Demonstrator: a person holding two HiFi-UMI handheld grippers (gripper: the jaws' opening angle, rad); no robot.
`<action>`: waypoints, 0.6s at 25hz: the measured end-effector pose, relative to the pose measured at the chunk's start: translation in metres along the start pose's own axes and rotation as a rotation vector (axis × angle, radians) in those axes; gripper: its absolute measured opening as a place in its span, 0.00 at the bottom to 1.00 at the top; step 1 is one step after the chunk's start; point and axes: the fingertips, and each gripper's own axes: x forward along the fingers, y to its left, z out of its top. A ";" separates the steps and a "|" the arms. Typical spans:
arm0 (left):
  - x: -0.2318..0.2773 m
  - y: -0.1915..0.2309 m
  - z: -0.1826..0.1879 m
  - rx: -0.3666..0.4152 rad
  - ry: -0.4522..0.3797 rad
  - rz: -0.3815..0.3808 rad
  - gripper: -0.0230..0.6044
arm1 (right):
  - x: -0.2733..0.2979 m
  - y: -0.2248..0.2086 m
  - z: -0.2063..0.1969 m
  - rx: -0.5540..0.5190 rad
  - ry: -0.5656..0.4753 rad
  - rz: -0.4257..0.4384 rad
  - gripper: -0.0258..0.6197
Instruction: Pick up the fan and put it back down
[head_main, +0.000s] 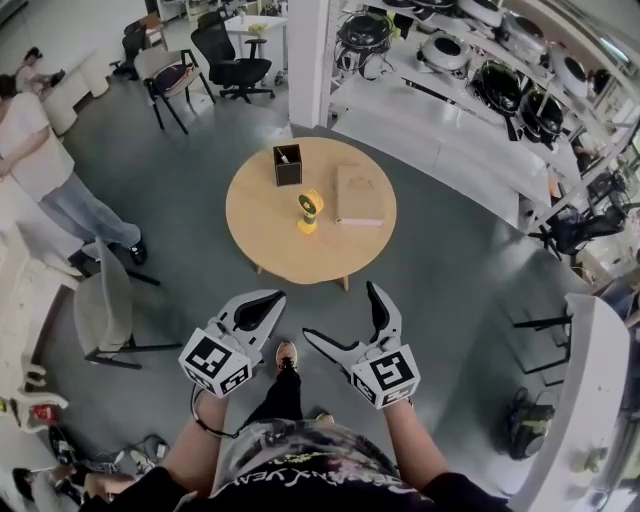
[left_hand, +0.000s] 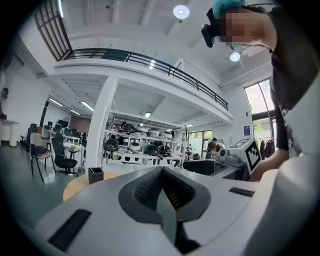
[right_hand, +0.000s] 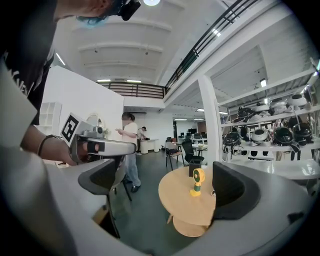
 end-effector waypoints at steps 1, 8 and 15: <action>0.005 0.009 -0.001 -0.005 0.001 -0.002 0.06 | 0.009 -0.005 -0.001 0.002 0.005 -0.003 0.95; 0.036 0.070 0.003 -0.028 0.006 -0.029 0.06 | 0.066 -0.036 0.008 0.006 0.036 -0.027 0.95; 0.059 0.120 0.008 -0.023 0.018 -0.066 0.06 | 0.116 -0.059 0.018 0.009 0.055 -0.062 0.95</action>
